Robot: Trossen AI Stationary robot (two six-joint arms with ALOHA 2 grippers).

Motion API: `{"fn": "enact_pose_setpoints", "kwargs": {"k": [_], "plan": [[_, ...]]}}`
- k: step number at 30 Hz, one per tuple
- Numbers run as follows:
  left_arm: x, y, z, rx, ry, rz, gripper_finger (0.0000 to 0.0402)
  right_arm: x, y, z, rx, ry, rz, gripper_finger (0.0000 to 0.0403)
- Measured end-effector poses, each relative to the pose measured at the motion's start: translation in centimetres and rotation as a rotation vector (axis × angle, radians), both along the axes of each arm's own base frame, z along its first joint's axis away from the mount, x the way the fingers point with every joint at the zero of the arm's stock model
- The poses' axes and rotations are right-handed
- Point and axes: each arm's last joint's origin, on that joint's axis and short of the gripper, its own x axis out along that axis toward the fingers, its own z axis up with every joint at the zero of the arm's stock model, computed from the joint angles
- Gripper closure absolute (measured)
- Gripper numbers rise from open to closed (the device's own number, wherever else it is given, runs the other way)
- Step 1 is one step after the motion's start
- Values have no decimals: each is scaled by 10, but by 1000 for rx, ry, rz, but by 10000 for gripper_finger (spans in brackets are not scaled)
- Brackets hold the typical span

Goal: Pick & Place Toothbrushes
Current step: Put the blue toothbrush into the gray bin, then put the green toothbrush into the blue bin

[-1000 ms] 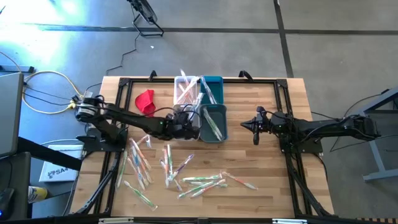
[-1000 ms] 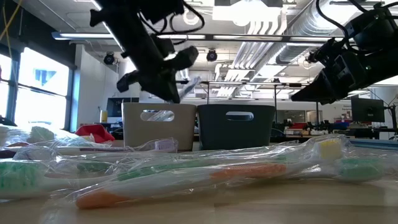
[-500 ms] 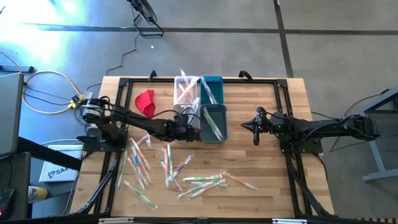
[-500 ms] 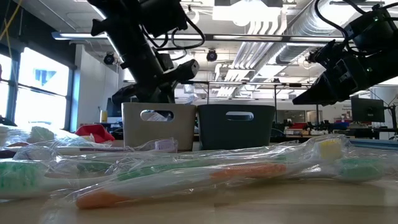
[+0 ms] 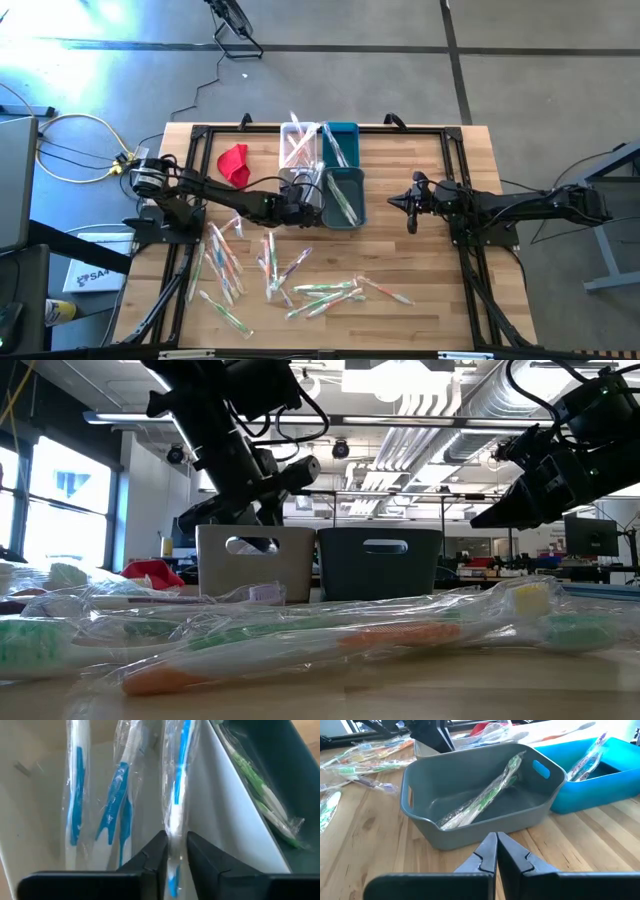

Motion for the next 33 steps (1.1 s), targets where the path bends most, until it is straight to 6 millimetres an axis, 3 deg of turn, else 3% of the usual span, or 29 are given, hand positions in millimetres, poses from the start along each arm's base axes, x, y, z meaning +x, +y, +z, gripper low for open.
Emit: {"fn": "enact_pose_setpoints", "kwargs": {"k": [10, 26, 33], "plan": [[0, 0, 1, 1, -6, 4, 246, 0, 0, 0, 0, -1, 0, 399], [1, -1, 9, -11, -37, -43, 242, 0, 0, 0, 0, -1, 0, 399], [1, -1, 9, 66, 32, -148, 242, 0, 0, 0, 0, -1, 0, 399]]}}
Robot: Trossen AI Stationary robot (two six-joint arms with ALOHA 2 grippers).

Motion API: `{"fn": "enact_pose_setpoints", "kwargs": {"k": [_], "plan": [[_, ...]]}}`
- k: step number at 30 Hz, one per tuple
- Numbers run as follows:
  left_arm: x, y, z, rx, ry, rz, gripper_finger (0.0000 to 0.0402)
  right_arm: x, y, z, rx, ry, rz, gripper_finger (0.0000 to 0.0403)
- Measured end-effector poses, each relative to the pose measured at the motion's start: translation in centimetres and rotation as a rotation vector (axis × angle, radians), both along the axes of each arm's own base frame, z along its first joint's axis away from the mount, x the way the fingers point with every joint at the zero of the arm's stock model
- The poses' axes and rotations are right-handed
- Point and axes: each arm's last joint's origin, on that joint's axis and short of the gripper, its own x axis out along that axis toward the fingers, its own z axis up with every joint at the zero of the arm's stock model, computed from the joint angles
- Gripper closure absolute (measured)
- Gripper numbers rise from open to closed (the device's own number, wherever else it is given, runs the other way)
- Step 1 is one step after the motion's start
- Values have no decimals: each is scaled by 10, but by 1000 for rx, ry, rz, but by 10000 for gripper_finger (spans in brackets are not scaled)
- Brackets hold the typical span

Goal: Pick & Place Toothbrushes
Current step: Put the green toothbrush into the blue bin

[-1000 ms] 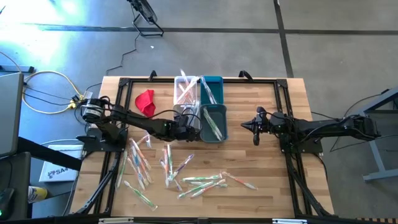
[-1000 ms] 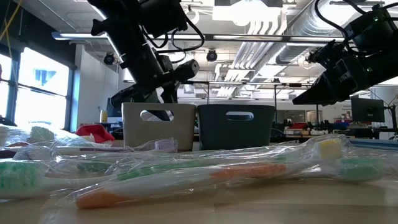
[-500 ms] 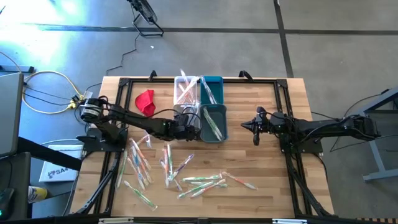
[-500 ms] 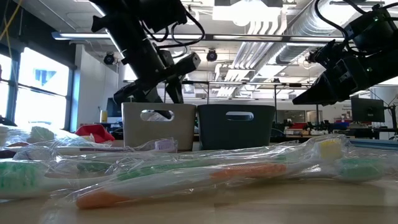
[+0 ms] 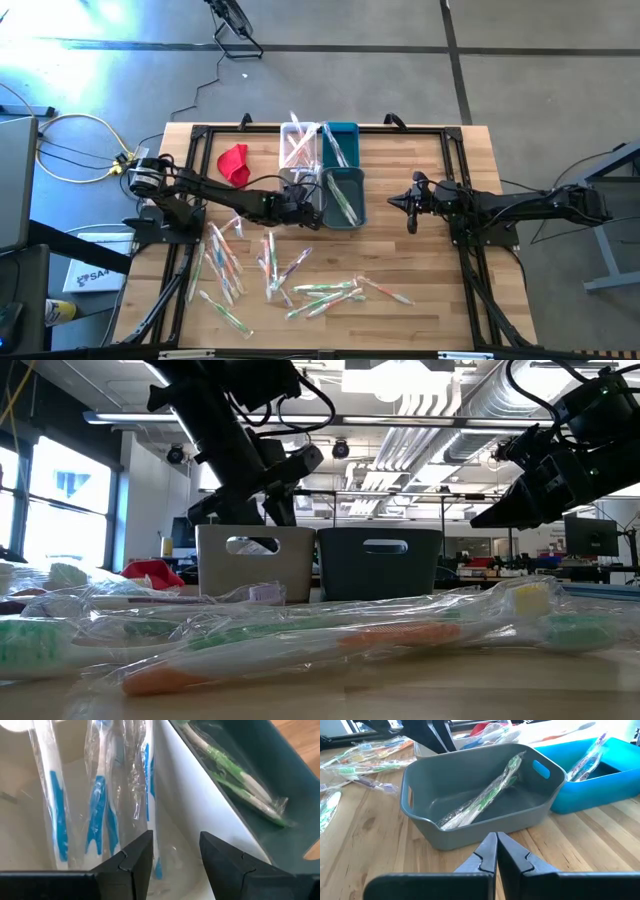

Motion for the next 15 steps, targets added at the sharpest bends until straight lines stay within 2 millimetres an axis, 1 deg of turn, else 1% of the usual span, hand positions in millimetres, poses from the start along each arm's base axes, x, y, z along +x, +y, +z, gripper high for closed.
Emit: {"fn": "enact_pose_setpoints", "kwargs": {"k": [5, 12, 15], "plan": [[-2, 0, 6, 3, -12, -8, 242, 0, 0, 0, 0, 0, 0, 399], [-10, 1, 31, 23, -74, -40, 242, 0, 0, 0, 0, 0, 0, 399], [-12, 1, 38, 23, -102, -41, 242, 0, 0, 0, 0, 0, 0, 399]]}}
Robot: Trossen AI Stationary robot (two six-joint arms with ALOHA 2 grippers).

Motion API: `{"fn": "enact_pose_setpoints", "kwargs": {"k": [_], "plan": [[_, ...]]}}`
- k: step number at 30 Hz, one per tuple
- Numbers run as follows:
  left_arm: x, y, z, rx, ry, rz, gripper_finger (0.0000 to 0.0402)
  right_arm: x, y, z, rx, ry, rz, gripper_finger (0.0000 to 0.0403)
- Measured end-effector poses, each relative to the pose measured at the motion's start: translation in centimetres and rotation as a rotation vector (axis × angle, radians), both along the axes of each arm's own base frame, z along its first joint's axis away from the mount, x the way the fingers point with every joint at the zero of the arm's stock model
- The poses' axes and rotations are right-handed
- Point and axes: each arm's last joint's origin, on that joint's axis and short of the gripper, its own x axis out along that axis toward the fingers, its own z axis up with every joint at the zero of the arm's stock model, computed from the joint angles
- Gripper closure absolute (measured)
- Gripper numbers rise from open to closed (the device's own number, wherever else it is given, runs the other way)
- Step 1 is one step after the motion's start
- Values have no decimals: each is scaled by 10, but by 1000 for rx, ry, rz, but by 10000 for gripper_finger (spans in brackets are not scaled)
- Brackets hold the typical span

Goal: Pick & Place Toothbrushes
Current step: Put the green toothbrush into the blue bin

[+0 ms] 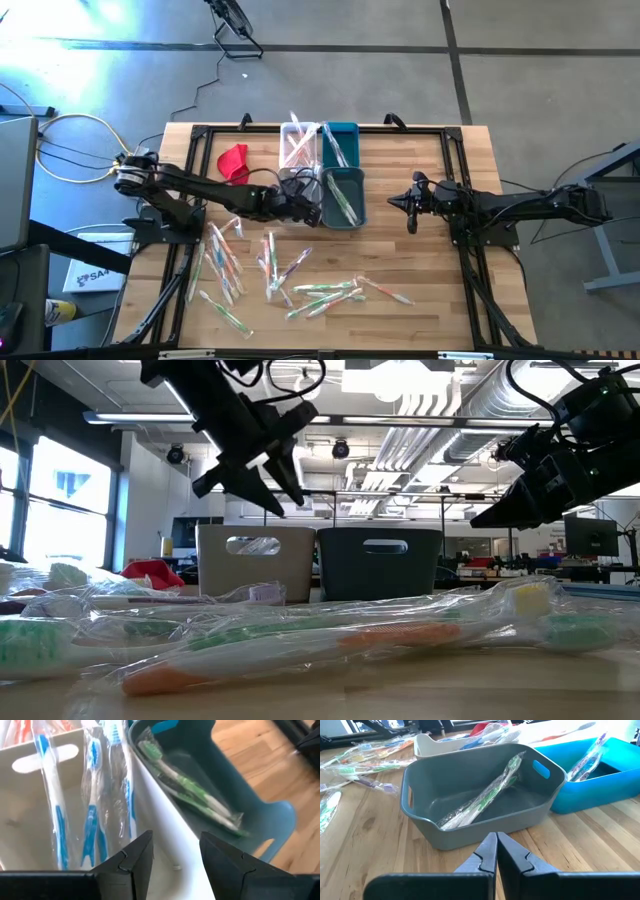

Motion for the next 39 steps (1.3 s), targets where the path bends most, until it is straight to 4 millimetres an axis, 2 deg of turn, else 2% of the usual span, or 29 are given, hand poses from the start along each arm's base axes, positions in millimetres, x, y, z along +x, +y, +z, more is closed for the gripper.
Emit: {"fn": "enact_pose_setpoints", "kwargs": {"k": [9, 16, 20, 25, 33, 39], "plan": [[0, 0, 1, 2, -2, -2, 242, 0, 0, 0, -3, 0, 1, 399], [-1, -1, -1, 96, 91, -145, 242, 0, 0, 0, -3, 1, 1, 399], [0, -5, -1, 116, 139, -325, 242, 0, 0, 0, -3, 1, 1, 399], [2, -5, 2, 214, 146, -424, 242, 0, 0, 0, -4, 0, -2, 399], [0, -4, 10, 307, 155, -476, 242, 0, 0, 0, -3, 3, -2, 399], [-10, -6, 19, 362, 145, -522, 242, 0, 0, 0, -3, 5, -2, 399]]}}
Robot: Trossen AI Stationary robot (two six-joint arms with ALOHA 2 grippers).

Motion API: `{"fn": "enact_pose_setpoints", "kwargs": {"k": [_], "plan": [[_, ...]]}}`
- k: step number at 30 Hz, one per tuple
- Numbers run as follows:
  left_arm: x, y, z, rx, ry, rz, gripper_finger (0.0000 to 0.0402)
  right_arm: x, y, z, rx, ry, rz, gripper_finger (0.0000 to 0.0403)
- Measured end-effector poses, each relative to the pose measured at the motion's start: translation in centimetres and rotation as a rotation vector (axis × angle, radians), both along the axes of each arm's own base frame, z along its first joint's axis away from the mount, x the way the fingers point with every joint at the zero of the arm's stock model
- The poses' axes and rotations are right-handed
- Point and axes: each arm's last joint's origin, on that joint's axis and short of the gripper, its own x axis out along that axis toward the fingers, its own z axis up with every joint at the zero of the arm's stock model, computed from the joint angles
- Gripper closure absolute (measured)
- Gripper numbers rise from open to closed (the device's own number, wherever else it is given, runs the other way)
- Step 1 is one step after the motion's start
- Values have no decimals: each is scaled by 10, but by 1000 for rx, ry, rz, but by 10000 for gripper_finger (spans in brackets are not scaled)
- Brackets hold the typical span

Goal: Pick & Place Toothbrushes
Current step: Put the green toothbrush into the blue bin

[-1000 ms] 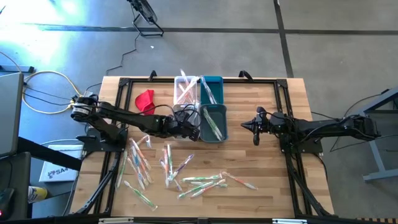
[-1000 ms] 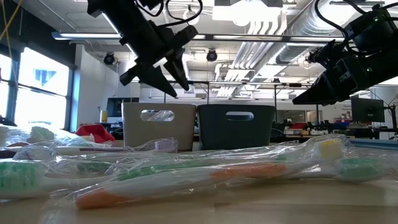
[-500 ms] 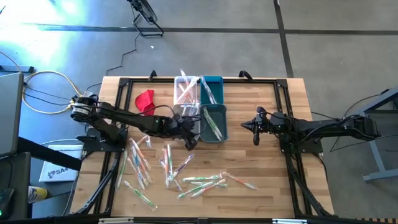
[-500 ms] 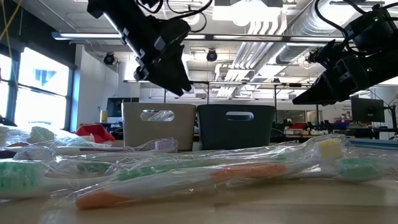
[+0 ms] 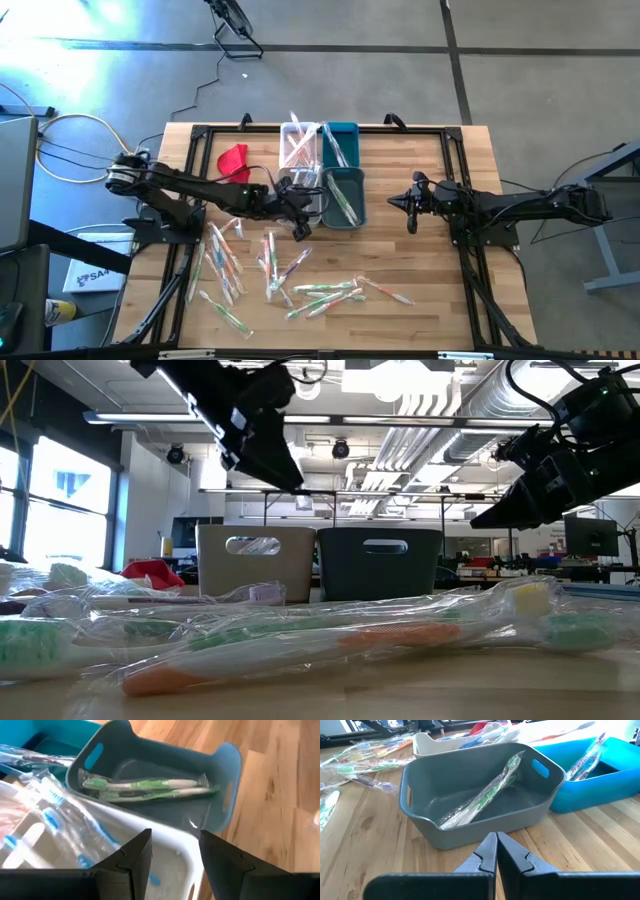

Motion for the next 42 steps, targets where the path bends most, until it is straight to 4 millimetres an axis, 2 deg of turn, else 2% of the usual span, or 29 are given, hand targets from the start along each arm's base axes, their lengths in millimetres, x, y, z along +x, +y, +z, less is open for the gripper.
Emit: {"fn": "enact_pose_setpoints", "kwargs": {"k": [14, 27, 42], "plan": [[-71, -20, -5, 84, -212, -183, 242, -1, 0, -2, 4, 23, 1, 399], [-136, -7, -15, 122, -335, -207, 242, -1, 0, -2, 4, 21, 0, 399], [-180, 2, -44, 142, -431, -238, 242, 0, 0, -1, 3, 13, 1, 399]]}}
